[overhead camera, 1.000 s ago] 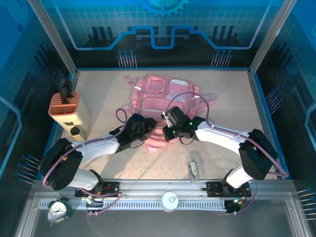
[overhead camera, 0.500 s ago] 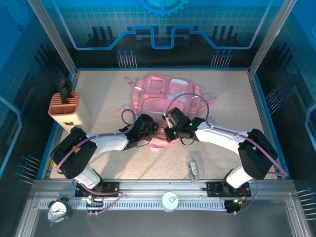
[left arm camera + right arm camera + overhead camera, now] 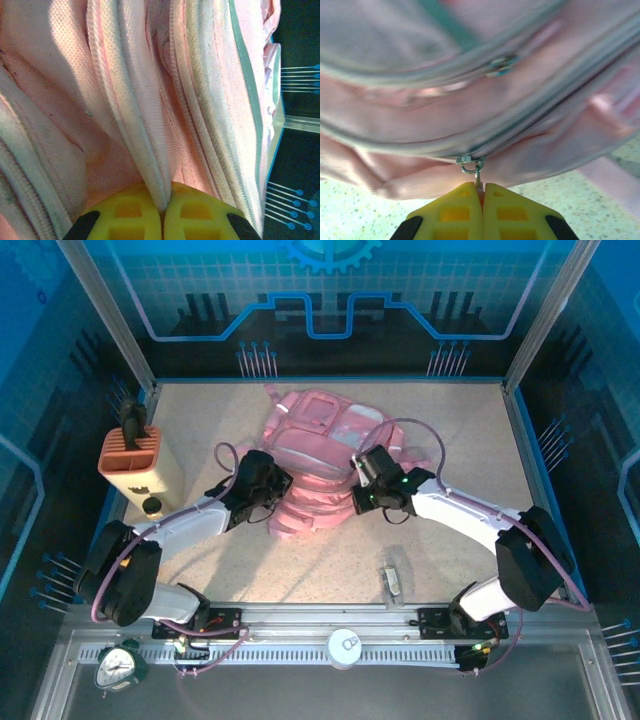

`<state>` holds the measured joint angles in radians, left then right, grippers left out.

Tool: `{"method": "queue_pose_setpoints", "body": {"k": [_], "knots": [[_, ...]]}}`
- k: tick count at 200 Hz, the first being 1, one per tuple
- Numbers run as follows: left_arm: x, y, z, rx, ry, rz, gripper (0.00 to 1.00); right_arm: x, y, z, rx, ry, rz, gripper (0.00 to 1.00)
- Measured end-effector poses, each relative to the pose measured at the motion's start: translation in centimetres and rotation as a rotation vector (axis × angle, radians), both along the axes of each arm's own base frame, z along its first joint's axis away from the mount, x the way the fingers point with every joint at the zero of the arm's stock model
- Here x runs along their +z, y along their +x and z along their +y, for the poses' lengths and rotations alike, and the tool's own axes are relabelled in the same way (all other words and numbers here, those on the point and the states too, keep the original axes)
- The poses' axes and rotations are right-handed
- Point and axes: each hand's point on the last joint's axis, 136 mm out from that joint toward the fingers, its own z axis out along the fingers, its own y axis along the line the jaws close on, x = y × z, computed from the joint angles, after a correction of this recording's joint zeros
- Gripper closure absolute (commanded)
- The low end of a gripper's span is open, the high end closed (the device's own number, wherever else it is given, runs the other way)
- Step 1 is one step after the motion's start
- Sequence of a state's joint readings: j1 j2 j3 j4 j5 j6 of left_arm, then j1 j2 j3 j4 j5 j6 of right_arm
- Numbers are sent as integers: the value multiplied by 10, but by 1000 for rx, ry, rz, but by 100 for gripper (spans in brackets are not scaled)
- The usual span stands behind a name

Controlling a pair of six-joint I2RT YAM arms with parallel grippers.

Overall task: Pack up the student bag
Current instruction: Zip the student bag at the center of the table.

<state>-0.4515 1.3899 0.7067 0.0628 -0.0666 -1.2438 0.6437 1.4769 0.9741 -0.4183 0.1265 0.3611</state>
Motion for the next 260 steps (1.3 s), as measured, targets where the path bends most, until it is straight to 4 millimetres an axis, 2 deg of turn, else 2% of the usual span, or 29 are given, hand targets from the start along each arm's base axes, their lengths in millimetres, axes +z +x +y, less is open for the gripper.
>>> {"method": "queue_pose_setpoints", "body": {"k": [27,40,59,78,93,111,152,172,213,260], "knots": [[-4,-2,8,-40,30,14,100,2,-6,8,31,10,1,100],[-7,-2,13,-43,31,27,82,2,-12,19,63,7,2,100],[-6,2,24,-22,29,21,71,0,-22,36,108,12,10,100],[-1,-1,30,-3,17,5,64,-6,-31,47,129,27,41,100],[8,-12,30,7,-3,-23,55,-9,-34,50,129,30,53,100],[20,-32,17,-12,-57,-64,47,-8,-34,53,127,38,50,100],[21,-69,-26,-59,-144,-64,44,-11,-35,54,125,48,51,100],[17,-79,-42,-56,-187,-45,44,-11,-35,55,128,54,51,100],[-13,-78,-54,8,-191,20,48,-13,-36,55,129,53,52,100],[-21,-63,-65,46,-181,23,50,-14,-37,56,134,53,52,100]]}}
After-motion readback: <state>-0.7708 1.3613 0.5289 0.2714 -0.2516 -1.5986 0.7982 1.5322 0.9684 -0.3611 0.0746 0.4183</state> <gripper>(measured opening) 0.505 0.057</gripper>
